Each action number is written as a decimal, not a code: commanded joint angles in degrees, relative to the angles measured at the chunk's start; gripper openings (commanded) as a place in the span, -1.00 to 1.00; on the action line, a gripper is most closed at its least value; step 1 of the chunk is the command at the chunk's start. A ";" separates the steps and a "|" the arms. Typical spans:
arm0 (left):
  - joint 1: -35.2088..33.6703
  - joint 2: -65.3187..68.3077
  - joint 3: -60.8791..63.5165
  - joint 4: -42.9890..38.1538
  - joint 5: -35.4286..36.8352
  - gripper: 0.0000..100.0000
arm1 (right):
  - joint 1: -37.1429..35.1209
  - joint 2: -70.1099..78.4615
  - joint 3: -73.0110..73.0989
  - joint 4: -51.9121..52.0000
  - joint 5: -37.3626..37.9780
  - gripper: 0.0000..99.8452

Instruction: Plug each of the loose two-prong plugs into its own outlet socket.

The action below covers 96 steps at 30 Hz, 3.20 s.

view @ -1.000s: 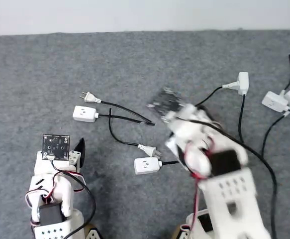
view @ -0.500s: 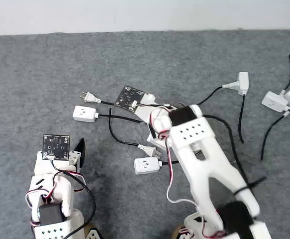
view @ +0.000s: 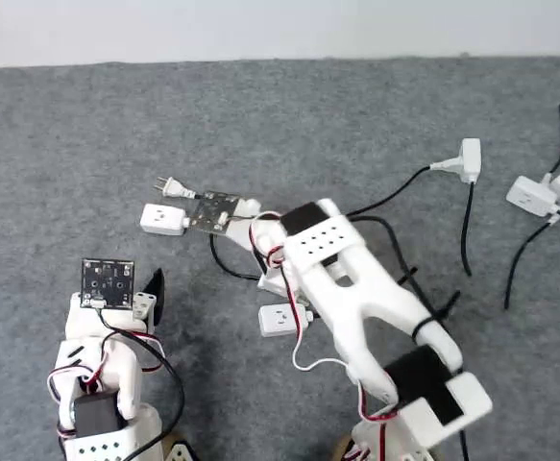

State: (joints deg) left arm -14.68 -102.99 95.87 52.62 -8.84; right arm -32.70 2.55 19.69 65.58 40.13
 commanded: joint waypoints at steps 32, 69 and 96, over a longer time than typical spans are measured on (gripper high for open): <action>0.35 -0.18 -4.00 0.97 -0.18 -0.49 | -1.10 15.08 -5.80 -4.70 0.18 -0.81; 3.34 -0.18 -3.82 0.70 -0.44 -0.49 | -2.59 0.04 -36.31 26.15 -1.93 -0.99; 41.14 -0.18 -19.47 3.96 -7.47 -0.49 | -5.76 -2.86 -60.92 37.14 -5.63 -0.99</action>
State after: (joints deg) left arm 21.98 -102.99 80.66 56.48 -14.73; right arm -37.89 3.43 -37.89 100.57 35.21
